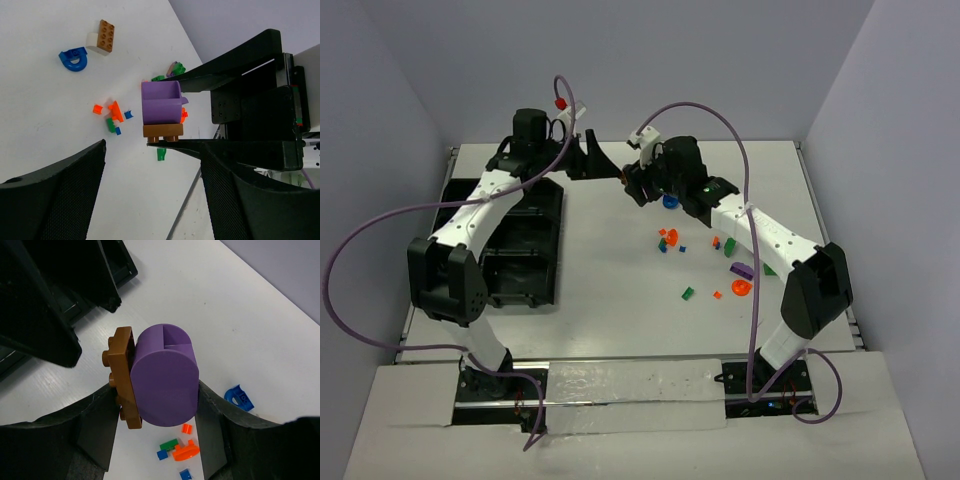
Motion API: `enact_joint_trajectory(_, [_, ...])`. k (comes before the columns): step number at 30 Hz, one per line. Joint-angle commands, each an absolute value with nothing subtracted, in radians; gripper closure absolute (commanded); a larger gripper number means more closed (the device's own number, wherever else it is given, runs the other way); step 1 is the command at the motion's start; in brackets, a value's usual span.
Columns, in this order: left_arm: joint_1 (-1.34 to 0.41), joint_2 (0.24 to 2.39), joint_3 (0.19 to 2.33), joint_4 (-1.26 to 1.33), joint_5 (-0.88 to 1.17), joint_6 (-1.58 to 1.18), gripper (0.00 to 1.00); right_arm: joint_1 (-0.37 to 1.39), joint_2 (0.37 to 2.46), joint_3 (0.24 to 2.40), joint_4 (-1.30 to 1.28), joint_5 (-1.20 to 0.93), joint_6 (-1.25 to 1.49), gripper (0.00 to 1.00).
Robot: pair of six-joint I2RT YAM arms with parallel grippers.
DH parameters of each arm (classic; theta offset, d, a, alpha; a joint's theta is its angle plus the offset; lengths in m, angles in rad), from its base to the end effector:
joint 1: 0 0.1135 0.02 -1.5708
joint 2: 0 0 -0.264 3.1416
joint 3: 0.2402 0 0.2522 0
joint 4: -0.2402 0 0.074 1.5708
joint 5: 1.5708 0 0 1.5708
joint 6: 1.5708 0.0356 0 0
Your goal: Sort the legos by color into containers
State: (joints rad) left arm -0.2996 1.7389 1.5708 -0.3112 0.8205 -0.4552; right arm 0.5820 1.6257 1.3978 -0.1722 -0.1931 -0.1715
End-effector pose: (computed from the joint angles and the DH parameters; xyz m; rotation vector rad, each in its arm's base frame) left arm 0.3773 -0.1438 0.3466 0.3830 2.0994 -1.2960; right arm 0.3195 0.2184 0.3378 -0.8498 1.8011 0.4569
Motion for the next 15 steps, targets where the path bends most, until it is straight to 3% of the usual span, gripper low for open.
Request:
enact_joint_trajectory(1, [-0.312, 1.76, 1.635, -0.265, 0.89, -0.442, 0.19, 0.597, 1.631, 1.45, -0.127, -0.179, -0.16, 1.0])
enact_joint_trajectory(9, [-0.327, 1.798, 1.669, -0.293, 0.896, -0.437, 0.22, 0.61, 1.627, 1.448, -0.104, -0.181, -0.166, 1.0])
enact_joint_trajectory(15, [-0.33, 1.81, 1.677, -0.297, 0.901, -0.44, 0.35, 0.611, 1.614, 1.428, -0.077, -0.167, -0.166, 1.0])
